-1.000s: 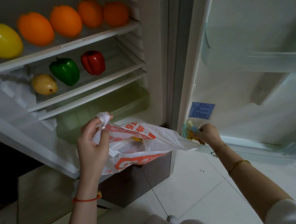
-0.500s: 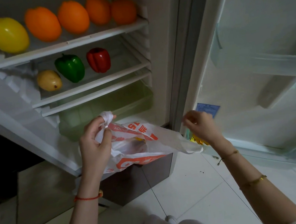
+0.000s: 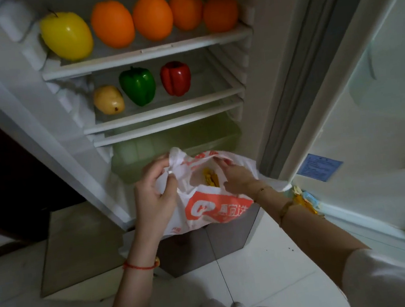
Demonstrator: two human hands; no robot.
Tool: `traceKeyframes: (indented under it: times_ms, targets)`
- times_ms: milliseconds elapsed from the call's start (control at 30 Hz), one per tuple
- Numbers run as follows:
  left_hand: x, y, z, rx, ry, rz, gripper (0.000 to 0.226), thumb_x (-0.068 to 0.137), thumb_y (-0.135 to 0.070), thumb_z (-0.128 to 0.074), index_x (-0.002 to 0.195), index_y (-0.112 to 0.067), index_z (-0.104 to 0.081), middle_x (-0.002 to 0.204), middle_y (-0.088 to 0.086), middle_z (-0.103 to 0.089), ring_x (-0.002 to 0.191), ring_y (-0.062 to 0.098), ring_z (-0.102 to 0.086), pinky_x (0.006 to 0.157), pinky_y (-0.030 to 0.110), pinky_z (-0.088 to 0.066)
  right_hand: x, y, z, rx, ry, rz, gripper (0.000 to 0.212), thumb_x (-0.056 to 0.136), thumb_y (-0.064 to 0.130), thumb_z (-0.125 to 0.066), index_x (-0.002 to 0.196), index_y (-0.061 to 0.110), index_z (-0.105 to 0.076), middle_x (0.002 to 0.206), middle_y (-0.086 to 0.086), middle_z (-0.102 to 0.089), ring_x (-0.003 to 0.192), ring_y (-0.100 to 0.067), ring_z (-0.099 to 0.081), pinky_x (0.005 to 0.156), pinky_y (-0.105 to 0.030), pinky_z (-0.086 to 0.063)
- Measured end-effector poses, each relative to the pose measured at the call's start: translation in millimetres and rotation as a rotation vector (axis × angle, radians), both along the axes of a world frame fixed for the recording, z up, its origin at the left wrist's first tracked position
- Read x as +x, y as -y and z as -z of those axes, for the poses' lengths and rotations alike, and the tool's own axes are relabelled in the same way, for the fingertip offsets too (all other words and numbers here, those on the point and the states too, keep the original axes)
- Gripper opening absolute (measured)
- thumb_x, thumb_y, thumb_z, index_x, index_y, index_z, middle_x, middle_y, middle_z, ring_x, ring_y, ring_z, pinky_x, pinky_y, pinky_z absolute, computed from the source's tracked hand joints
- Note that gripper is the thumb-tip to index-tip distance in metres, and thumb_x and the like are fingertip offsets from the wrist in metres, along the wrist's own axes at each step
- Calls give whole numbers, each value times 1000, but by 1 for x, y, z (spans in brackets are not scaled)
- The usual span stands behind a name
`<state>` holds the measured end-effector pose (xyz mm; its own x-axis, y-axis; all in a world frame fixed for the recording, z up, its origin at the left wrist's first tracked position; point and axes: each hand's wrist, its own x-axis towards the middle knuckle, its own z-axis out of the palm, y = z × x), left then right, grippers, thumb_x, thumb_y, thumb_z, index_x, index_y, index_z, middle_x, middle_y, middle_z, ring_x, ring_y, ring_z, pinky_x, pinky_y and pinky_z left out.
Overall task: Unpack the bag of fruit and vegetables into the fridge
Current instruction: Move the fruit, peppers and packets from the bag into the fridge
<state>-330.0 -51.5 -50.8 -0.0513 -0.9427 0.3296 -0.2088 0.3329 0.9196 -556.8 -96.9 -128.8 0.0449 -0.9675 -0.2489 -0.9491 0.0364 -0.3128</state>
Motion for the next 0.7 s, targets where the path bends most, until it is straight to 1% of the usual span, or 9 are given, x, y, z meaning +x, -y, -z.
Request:
traceKeyframes:
  times_ms: [67, 133, 233, 267, 333, 400, 467, 567, 700]
  targets:
    - [0, 2, -1, 4, 11, 20, 30, 85, -7, -53, 108, -21, -66, 116, 4, -68, 113, 18, -63, 97, 36, -52, -3, 7, 5, -63, -48, -56, 89, 88, 20, -61, 153, 30, -1, 155, -15, -28, 110, -31, -60, 88, -34, -53]
    - [0, 3, -2, 15, 14, 21, 28, 85, -8, -53, 107, -21, -66, 116, -2, -68, 112, 11, -63, 94, 24, -51, -1, 14, 6, -133, -112, -93, 84, 88, 28, -63, 152, 28, -8, 156, -11, -28, 123, -32, -53, 97, -39, -49]
    - [0, 8, 2, 35, -2, 1, 26, 84, -7, -54, 106, -13, -67, 111, -4, -69, 107, 8, -64, 90, 20, -49, 9, 28, 4, -105, -261, -152, 51, 92, 23, -55, 141, 16, -43, 143, -11, -48, 127, -29, -51, 100, -37, -47]
    - [0, 10, 4, 41, -8, -3, 27, 84, -6, -54, 107, -10, -68, 110, -1, -70, 106, 11, -65, 89, 21, -50, 15, 33, 5, -104, -249, -161, 38, 92, 20, -54, 129, 13, -56, 133, -11, -58, 120, -28, -56, 97, -36, -48]
    - [0, 14, 6, 59, -32, -7, 28, 85, -6, -54, 108, -6, -67, 108, 4, -70, 104, 15, -66, 88, 22, -50, 25, 39, 8, -98, -138, -96, 25, 91, 15, -53, 112, 10, -66, 117, -9, -66, 109, -28, -61, 92, -33, -47]
    - [-1, 16, 6, 74, -54, -16, 27, 85, -6, -54, 108, -4, -67, 107, 6, -71, 102, 15, -67, 86, 19, -50, 27, 44, 20, -47, -23, -1, 22, 93, 16, -52, 109, 9, -66, 109, -9, -66, 107, -27, -61, 90, -30, -45]
    - [-1, 19, 6, 78, -52, -17, 26, 86, -7, -54, 108, -4, -68, 106, 5, -71, 101, 16, -67, 84, 19, -50, 25, 48, 31, 44, -37, 16, 25, 95, 19, -50, 112, 9, -65, 107, -9, -65, 110, -27, -61, 92, -31, -45]
    - [-2, 24, 5, 81, -29, -20, 26, 88, -8, -53, 110, -6, -68, 105, 4, -72, 99, 16, -68, 82, 19, -50, 20, 52, 42, 137, -41, 44, 36, 96, 26, -49, 127, 13, -61, 129, -9, -60, 122, -30, -54, 102, -36, -42]
    - [-5, 30, 3, 60, -13, -22, 21, 91, -2, -54, 108, -4, -67, 102, 5, -71, 96, 14, -67, 80, 16, -48, 22, 57, 47, 264, -44, 144, 44, 99, 40, -43, 131, 14, -58, 132, -6, -61, 122, -27, -56, 104, -37, -43]
